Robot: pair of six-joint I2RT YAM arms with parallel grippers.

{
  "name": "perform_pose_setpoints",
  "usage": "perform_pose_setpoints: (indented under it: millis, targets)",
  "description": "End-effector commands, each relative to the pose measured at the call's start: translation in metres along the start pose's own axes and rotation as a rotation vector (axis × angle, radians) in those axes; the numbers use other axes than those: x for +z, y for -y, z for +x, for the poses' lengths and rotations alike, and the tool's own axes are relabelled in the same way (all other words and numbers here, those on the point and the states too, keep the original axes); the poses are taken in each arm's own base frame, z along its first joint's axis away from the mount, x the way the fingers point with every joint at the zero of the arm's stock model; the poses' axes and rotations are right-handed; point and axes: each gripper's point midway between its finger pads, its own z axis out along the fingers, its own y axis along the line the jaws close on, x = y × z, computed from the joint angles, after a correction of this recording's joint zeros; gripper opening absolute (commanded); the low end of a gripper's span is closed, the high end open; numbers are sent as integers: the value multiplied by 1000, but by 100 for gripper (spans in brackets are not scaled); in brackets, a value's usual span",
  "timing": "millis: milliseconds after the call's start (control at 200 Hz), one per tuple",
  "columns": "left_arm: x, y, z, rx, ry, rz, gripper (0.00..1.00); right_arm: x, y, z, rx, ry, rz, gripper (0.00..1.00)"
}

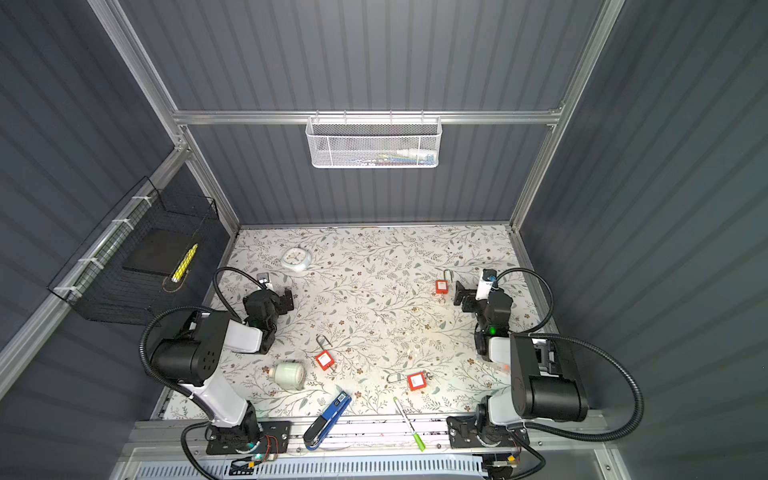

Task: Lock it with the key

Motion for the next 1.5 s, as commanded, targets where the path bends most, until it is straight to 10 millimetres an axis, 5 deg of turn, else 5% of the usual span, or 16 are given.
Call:
perform_pose_setpoints:
  millis: [0,930,1045,1336,1496]
  targets:
    - [-1,-1,-6,-22,17,3,100,0,1,-2,-6,5,0,99]
    - [-2,-1,-6,-21,19,3,100,1,0,-2,-5,4,-1,99]
    - [-4,-9,-12,-36,-8,-37,100,1,0,-1,-5,3,-3,99]
    - [-26,-22,-74,-33,-99,-87,100,-19,-6,-25,-22,18,29,99]
    - [-51,-15,-83,-48,-269,-11,100,-39,-50,-44,-44,-67,-7,99]
